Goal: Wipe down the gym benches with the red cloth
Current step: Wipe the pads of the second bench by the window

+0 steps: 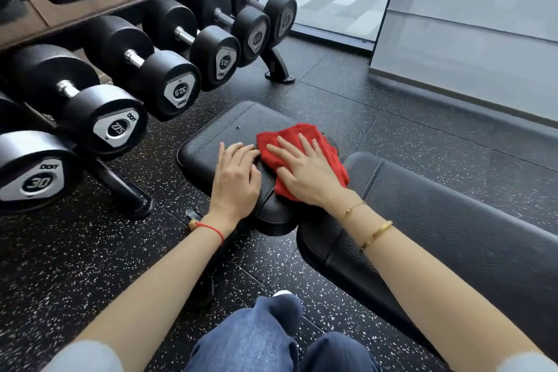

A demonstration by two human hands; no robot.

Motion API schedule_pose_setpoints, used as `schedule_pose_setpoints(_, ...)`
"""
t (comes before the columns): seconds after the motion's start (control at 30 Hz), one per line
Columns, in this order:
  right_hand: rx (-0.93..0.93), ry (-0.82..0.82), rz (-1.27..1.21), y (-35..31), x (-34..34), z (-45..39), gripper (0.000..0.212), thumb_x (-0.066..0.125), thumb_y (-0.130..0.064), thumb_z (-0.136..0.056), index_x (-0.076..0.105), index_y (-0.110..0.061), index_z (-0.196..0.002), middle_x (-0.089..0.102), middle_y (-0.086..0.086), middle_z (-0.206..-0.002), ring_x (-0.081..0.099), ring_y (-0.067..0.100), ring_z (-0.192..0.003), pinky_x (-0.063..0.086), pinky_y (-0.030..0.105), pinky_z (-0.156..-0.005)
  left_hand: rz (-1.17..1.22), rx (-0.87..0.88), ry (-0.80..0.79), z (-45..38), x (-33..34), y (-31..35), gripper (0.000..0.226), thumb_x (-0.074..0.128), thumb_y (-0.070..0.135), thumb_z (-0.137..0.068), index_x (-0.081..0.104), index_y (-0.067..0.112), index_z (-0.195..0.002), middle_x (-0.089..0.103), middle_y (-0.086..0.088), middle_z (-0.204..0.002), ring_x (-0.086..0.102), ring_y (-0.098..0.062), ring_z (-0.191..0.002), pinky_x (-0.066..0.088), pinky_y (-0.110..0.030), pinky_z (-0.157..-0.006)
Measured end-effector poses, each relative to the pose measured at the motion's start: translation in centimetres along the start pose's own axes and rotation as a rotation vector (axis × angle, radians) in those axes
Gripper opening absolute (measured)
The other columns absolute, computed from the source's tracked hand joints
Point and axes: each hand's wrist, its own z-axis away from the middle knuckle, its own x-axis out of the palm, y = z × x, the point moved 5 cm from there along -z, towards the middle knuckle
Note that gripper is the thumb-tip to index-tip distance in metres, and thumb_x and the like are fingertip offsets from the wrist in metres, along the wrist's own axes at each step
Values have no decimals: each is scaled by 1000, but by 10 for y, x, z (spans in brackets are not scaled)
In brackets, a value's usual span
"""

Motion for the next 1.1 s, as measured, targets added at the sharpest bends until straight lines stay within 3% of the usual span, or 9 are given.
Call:
schedule_pose_setpoints(0.13,-121,-19,10,-1,2,21,54,40,-40,-98,25,-45,-150,18,-17,-161,4,24,-152,-3,42,-123,-16,-36,111,6,-11,-4,24,47,13,-89,65,9,-105,66,-8,-124,51,-30,-130,19,-53,-122)
schedule_pose_setpoints(0.33,59,-27,30,9,-1,-55,52,33,-41,-100,24,-40,-152,16,-13,-162,4,28,-152,-5,45,-123,-72,-175,161,7,-34,-53,41,44,17,-92,61,9,-129,55,-9,-142,41,-29,-140,14,-50,-123)
schedule_pose_setpoints(0.43,57,-63,15,-11,7,-94,53,31,-41,-100,23,-39,-153,14,-11,-163,4,32,-151,-6,48,-122,-87,-221,119,-3,-41,-81,42,43,11,-96,58,9,-135,52,-10,-147,37,-31,-142,19,-52,-122)
schedule_pose_setpoints(0.57,-52,-86,27,-48,17,-109,54,33,-41,-99,23,-41,-152,15,-11,-163,3,31,-152,-6,47,-122,-115,-249,35,-9,-34,-96,42,43,9,-100,53,14,-140,47,-4,-151,33,-24,-146,17,-51,-122)
schedule_pose_setpoints(0.77,-316,-80,69,-51,17,-47,53,39,-44,-98,26,-47,-149,21,-17,-160,9,25,-152,1,45,-123,-132,-260,31,-6,-30,-103,40,44,11,-102,53,15,-141,46,-3,-152,35,-24,-146,18,-51,-121)
schedule_pose_setpoints(0.83,-268,-76,88,-32,12,-46,54,40,-43,-97,26,-47,-149,21,-18,-160,10,25,-152,1,44,-123,-142,-257,34,-6,-31,-102,40,44,13,-102,54,17,-140,47,-1,-152,36,-24,-145,19,-51,-121)
schedule_pose_setpoints(1.0,48,-55,81,-8,5,-102,54,34,-42,-100,21,-41,-152,14,-11,-163,6,31,-151,-3,47,-123,-120,-267,22,-6,-32,-100,39,42,15,-103,53,17,-141,46,0,-152,35,-22,-145,21,-51,-120)
schedule_pose_setpoints(1.1,55,-63,45,-34,12,-118,55,33,-42,-99,21,-40,-153,12,-10,-164,4,34,-151,-5,48,-122,-112,-268,15,-7,-33,-99,39,42,15,-103,54,16,-140,47,-1,-151,36,-23,-144,23,-51,-119)
